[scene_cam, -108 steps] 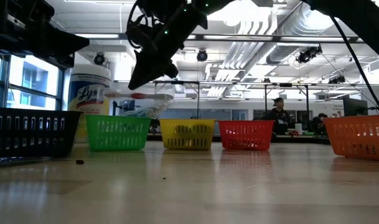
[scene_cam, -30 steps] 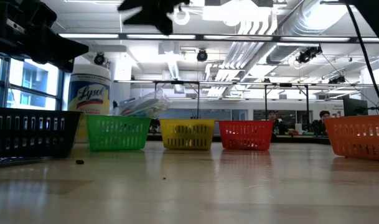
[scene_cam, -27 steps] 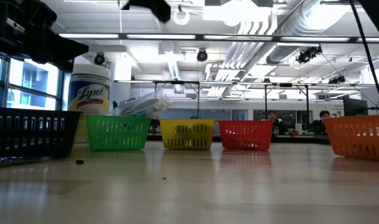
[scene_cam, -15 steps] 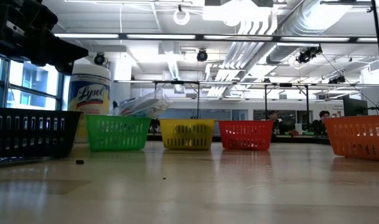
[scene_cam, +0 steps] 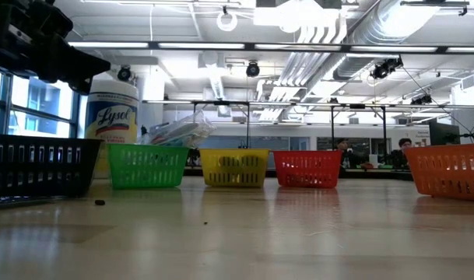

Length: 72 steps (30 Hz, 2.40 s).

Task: Pick & Place Travel size toiletries
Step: Put the black comb into the red bin

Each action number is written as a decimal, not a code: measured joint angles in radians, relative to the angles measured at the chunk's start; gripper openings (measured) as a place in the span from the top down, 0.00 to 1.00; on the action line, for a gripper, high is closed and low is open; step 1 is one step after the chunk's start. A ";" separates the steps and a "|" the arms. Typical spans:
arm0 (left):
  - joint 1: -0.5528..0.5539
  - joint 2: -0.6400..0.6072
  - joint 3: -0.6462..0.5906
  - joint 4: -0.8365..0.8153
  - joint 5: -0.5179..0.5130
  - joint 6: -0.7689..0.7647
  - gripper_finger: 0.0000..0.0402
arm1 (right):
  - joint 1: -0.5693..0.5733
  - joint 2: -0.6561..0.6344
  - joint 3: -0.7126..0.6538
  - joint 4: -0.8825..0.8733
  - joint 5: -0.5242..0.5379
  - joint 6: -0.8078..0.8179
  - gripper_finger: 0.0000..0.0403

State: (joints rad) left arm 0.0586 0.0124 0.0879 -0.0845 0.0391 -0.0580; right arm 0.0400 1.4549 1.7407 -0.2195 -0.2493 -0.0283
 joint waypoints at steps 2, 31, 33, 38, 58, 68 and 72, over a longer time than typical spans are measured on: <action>0.000 0.000 0.000 0.000 0.000 0.000 1.00 | -0.001 -0.089 -0.123 0.100 0.029 0.022 1.00; 0.000 0.000 0.000 0.006 -0.031 -0.001 1.00 | 0.026 -1.071 -1.365 0.547 0.256 0.214 1.00; 0.000 0.000 0.000 0.006 -0.032 -0.001 1.00 | 0.026 -1.129 -1.406 0.550 0.253 0.221 1.00; 0.000 0.000 0.000 0.006 -0.034 -0.001 1.00 | 0.026 -1.255 -1.518 0.539 0.251 0.238 1.00; 0.000 0.000 0.000 0.003 -0.047 0.007 1.00 | 0.026 -1.378 -1.732 0.503 0.187 0.198 1.00; 0.000 0.000 0.001 -0.024 -0.083 0.008 1.00 | 0.026 -1.378 -1.732 0.457 0.166 0.189 0.99; 0.000 0.000 0.001 -0.024 -0.083 0.005 1.00 | 0.026 -1.378 -1.732 0.426 0.168 0.189 0.99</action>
State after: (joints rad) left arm 0.0589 0.0128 0.0887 -0.1085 -0.0444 -0.0531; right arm 0.0658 0.0772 0.0082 0.2066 -0.0816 0.1604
